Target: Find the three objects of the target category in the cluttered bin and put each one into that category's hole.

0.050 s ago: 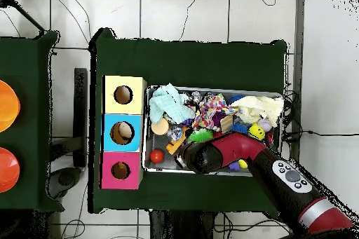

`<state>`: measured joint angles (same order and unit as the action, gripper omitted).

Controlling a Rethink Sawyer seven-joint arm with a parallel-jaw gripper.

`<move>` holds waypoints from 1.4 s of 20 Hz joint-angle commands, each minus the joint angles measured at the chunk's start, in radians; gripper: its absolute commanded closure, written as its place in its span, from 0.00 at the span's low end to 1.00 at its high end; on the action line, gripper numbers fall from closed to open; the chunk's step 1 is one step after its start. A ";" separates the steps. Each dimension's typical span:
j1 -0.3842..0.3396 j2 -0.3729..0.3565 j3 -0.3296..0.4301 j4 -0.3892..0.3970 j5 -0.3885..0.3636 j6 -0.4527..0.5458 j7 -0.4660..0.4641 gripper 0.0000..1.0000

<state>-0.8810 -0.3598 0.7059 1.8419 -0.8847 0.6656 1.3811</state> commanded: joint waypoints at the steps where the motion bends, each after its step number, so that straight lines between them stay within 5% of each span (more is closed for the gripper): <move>1: -0.020 0.016 0.012 -0.111 -0.095 -0.011 -0.254 1.00; 28: 0.006 -0.022 0.008 -0.094 -0.103 0.004 -0.200 1.00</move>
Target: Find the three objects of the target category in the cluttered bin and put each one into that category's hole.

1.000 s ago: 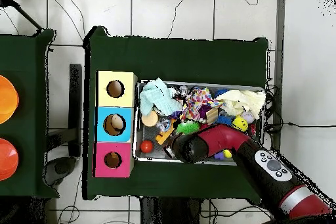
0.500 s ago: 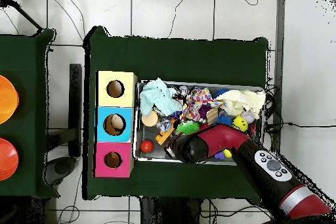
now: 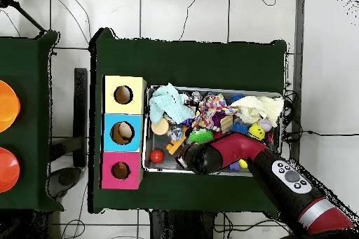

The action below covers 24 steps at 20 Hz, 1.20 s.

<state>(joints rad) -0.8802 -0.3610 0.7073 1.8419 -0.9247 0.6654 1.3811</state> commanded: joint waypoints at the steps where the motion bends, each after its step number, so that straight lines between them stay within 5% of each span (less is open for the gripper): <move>1: 0.010 -0.032 0.006 -0.086 -0.058 0.009 -0.190 1.00; 13: 0.022 -0.250 0.047 0.021 0.099 0.169 -0.182 1.00; 24: 0.023 -0.264 0.038 0.017 0.111 0.185 -0.200 1.00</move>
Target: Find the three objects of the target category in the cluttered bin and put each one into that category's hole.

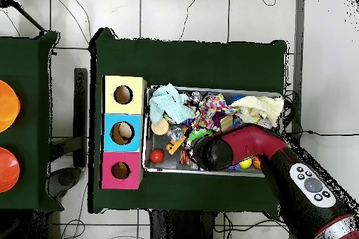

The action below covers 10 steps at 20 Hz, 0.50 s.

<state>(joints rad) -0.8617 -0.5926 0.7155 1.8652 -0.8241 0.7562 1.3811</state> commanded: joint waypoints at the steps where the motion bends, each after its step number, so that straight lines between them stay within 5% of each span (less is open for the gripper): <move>1: 0.006 -0.031 0.029 -0.004 0.010 0.082 -0.187 1.00; 2: 0.004 -0.029 0.032 0.002 0.003 0.059 -0.179 0.00; 10: -0.002 -0.039 0.041 0.024 -0.007 0.020 -0.168 0.00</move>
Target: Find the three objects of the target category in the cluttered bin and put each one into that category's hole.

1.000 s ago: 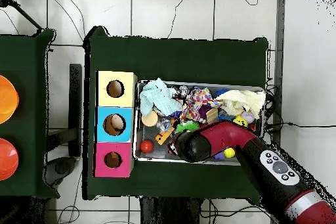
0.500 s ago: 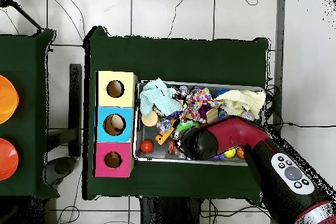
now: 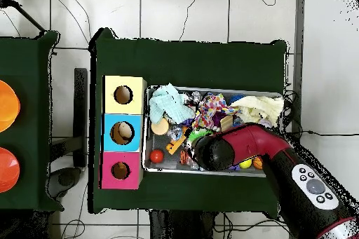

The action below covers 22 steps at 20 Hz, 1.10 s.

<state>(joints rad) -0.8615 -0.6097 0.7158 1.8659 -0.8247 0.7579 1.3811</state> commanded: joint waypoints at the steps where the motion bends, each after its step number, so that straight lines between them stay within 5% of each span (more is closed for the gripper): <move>1: -0.003 -0.022 0.040 0.024 -0.010 0.017 -0.170 0.00; 22: 0.047 0.080 -0.055 0.015 -0.210 -0.175 -0.058 0.00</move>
<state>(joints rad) -0.8046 -0.5723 0.7047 1.8699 -0.9370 0.6774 1.3811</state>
